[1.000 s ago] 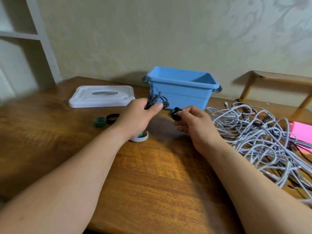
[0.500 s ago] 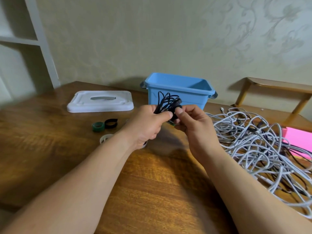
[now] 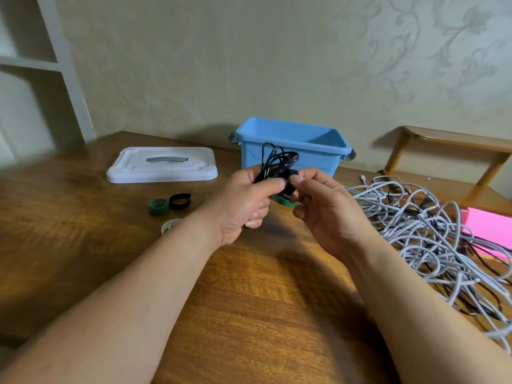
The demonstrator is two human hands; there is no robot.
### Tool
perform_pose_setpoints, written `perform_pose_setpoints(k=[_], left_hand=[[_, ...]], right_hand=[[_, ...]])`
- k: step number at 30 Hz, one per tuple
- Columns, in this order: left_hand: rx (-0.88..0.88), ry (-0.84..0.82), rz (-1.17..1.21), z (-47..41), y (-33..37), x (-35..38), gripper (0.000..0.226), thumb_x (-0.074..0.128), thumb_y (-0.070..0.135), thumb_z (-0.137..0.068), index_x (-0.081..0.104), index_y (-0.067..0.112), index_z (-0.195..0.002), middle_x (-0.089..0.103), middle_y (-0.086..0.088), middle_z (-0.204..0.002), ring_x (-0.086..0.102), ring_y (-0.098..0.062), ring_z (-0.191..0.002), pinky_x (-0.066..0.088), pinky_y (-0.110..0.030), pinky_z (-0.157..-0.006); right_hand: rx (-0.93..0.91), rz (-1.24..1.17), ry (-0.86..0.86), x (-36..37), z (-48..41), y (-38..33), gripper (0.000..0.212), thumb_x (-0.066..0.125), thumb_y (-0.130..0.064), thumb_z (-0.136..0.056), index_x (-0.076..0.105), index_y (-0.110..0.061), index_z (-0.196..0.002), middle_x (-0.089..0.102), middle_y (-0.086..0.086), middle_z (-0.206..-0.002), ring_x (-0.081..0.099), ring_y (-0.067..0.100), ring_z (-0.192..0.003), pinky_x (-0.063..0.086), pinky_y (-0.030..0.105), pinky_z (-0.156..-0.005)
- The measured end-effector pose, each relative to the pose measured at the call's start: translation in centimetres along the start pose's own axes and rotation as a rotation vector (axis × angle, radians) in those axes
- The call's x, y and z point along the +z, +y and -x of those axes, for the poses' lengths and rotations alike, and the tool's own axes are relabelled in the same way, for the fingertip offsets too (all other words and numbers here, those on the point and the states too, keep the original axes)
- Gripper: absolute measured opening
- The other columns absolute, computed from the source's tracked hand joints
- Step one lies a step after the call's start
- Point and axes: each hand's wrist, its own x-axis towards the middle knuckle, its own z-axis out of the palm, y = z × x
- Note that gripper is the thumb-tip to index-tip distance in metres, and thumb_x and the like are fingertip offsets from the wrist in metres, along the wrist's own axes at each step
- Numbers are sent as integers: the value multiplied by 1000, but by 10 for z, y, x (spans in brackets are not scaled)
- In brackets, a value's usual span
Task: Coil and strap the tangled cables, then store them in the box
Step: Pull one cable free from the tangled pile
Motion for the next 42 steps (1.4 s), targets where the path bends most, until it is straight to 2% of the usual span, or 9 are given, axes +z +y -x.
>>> perform_pose_setpoints(k=[6, 12, 19, 23, 27, 30, 34, 39, 42], left_hand=[[23, 42, -108, 2, 0, 2, 7, 64, 15, -105, 64, 20, -110, 37, 5, -55, 28, -11, -46, 17, -30, -46], [47, 65, -188, 3, -1, 4, 11, 64, 15, -105, 60, 22, -97, 37, 6, -56, 29, -10, -45, 20, -26, -43], [60, 75, -284, 5, -3, 3, 10, 68, 24, -104, 64, 20, -96, 40, 5, -56, 32, -12, -47, 23, -27, -44], [128, 188, -197, 3, -2, 3, 15, 61, 19, -107, 61, 21, -93, 41, 10, -54, 34, -10, -47, 27, -26, -45], [258, 265, -426, 3, -3, 3, 12, 63, 25, -107, 68, 25, -95, 60, 18, -60, 55, -2, -57, 41, -24, -57], [309, 271, -549, 4, -3, 5, 7, 66, 29, -105, 73, 30, -107, 76, 18, -92, 67, 6, -88, 44, -5, -66], [311, 260, -672, 8, -4, 2, 10, 65, 20, -105, 72, 26, -110, 74, 14, -97, 63, 10, -93, 43, -2, -67], [309, 264, -627, 7, -3, 2, 12, 64, 21, -106, 72, 28, -111, 75, 15, -102, 63, 11, -97, 43, -1, -69], [284, 216, -728, 6, -7, 3, 10, 62, 24, -107, 69, 30, -111, 74, 14, -103, 66, 2, -96, 51, -17, -76]], right_hand=[[-30, 136, 12, 2, 3, -3, 11, 60, -11, -105, 60, -14, -95, 57, 1, -73, 38, 11, -49, 27, 20, -43], [-60, 247, 73, 8, 5, -5, 12, 54, -17, -111, 55, -14, -100, 39, 0, -61, 25, 12, -49, 19, 25, -45], [-54, 103, 66, 7, 6, -11, 18, 49, -10, -109, 55, -16, -92, 61, 6, -78, 55, 16, -68, 43, 29, -65], [141, -22, 42, 6, 7, -10, 16, 43, -12, -100, 48, -16, -86, 40, 6, -66, 43, 22, -61, 41, 34, -62], [284, 96, -81, 8, 11, -12, 25, 42, -33, -105, 47, -17, -87, 17, 0, -66, 18, 17, -55, 22, 31, -53], [225, 260, -46, 8, 12, -13, 50, 48, -62, -106, 59, -16, -90, 19, -2, -64, 19, 16, -52, 21, 30, -52], [110, 288, 19, 7, 10, -10, 32, 53, -30, -111, 65, -2, -102, 55, 6, -66, 58, 22, -66, 57, 36, -69], [185, 47, -60, 6, 10, -14, 14, 53, -7, -108, 63, -3, -99, 62, 13, -75, 70, 28, -72, 62, 34, -76], [256, 56, -38, 9, 11, -14, 20, 44, -4, -109, 61, -3, -100, 64, 13, -76, 67, 27, -64, 60, 38, -71]])
